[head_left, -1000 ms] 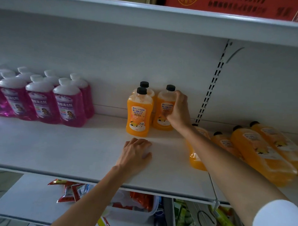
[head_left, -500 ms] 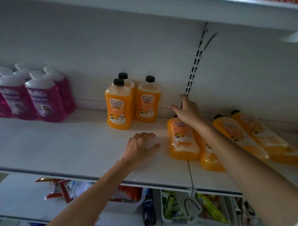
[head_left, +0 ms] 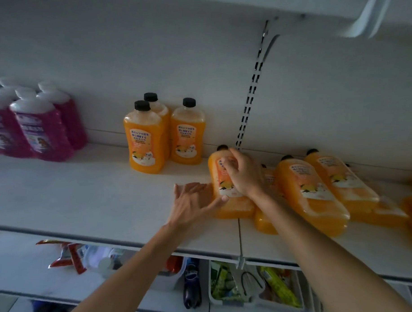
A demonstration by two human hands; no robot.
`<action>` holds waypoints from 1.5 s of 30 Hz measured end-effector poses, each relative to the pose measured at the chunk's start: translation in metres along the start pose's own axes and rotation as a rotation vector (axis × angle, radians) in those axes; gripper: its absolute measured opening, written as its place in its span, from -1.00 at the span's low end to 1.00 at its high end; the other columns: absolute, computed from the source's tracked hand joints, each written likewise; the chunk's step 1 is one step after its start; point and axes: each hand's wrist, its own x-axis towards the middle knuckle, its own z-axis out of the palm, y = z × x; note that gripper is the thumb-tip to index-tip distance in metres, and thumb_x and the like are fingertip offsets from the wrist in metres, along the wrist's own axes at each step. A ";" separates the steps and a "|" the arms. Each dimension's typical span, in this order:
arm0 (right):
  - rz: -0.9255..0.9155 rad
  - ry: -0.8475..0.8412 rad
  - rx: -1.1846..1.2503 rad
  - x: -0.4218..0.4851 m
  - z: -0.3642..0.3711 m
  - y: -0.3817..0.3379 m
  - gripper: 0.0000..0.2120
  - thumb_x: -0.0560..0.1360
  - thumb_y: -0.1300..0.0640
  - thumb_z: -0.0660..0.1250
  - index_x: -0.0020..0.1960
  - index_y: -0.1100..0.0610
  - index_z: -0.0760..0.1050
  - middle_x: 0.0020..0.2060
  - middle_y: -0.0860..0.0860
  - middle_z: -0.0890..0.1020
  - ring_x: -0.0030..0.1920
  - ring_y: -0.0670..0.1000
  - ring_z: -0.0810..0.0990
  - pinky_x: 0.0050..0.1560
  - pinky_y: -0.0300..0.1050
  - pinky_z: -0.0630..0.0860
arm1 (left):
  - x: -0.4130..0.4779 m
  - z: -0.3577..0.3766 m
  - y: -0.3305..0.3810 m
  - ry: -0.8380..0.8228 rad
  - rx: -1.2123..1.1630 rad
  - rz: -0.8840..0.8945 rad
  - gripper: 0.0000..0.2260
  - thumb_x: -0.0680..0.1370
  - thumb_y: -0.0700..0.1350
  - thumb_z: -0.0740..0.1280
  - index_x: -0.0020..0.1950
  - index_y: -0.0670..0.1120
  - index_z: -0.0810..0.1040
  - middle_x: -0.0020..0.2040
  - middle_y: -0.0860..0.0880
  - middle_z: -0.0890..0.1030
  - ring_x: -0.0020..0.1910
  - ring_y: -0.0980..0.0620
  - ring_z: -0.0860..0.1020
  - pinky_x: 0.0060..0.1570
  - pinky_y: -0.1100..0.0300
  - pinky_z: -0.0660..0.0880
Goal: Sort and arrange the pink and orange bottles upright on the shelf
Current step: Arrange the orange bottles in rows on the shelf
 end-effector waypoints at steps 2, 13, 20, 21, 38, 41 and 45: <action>-0.044 0.077 0.069 -0.002 0.000 -0.002 -0.48 0.58 -0.13 0.07 0.43 0.13 0.28 0.30 0.11 0.47 0.27 0.08 0.45 0.20 -0.12 0.36 | -0.001 -0.001 0.002 0.032 -0.044 0.086 -0.12 0.25 0.58 -0.26 0.18 0.03 0.42 -0.12 0.07 0.54 -0.06 0.08 0.47 0.15 -0.01 0.28; -0.213 -0.006 0.525 -0.012 -0.029 -0.026 -0.36 0.30 0.03 0.53 0.27 -0.15 0.30 0.12 -0.09 0.47 0.02 -0.08 0.54 -0.13 -0.20 0.59 | -0.007 -0.005 -0.003 0.181 -0.538 0.082 -0.30 0.42 0.07 0.39 0.47 0.07 0.13 0.19 0.02 0.51 0.08 0.13 0.55 -0.04 0.35 0.51; -0.189 0.081 0.559 -0.023 -0.016 -0.043 -0.31 0.32 0.11 0.54 0.24 -0.24 0.21 0.15 -0.17 0.43 0.07 -0.20 0.48 -0.06 -0.39 0.50 | -0.010 -0.029 -0.023 0.196 -0.527 0.092 -0.31 0.44 -0.17 0.43 0.45 0.03 0.12 0.11 0.08 0.48 0.05 0.13 0.51 -0.09 0.35 0.51; -0.187 0.100 0.557 -0.024 -0.011 -0.048 -0.31 0.33 0.11 0.54 0.25 -0.24 0.21 0.16 -0.17 0.42 0.08 -0.22 0.46 -0.05 -0.43 0.47 | -0.012 -0.032 -0.027 0.200 -0.525 0.090 -0.33 0.44 -0.18 0.43 0.44 0.00 0.15 0.11 0.07 0.49 0.05 0.12 0.51 -0.08 0.34 0.52; -0.214 0.160 0.388 -0.018 0.010 -0.069 -0.21 0.30 0.16 0.55 0.41 0.09 0.22 0.34 0.06 0.34 0.26 0.00 0.41 0.17 -0.05 0.51 | -0.031 -0.068 -0.079 0.064 0.253 0.048 -0.65 0.53 0.15 0.19 0.26 0.05 0.45 0.31 0.06 0.43 0.29 0.03 0.33 0.29 0.13 0.14; -0.219 0.182 0.358 -0.012 0.018 -0.070 -0.21 0.28 0.18 0.56 0.39 0.13 0.23 0.34 0.07 0.35 0.24 -0.01 0.43 0.16 -0.03 0.52 | -0.033 -0.065 -0.082 0.073 0.229 0.056 -0.68 0.54 0.09 0.21 0.25 0.02 0.45 0.30 0.06 0.42 0.29 0.04 0.32 0.28 0.15 0.13; -0.215 0.202 0.324 -0.003 0.023 -0.072 -0.21 0.30 0.18 0.55 0.40 0.14 0.21 0.36 0.07 0.34 0.26 -0.09 0.36 0.14 -0.29 0.45 | -0.031 -0.062 -0.087 0.088 0.202 0.046 -0.67 0.54 0.09 0.21 0.27 0.03 0.43 0.31 0.08 0.42 0.29 0.06 0.30 0.31 0.16 0.12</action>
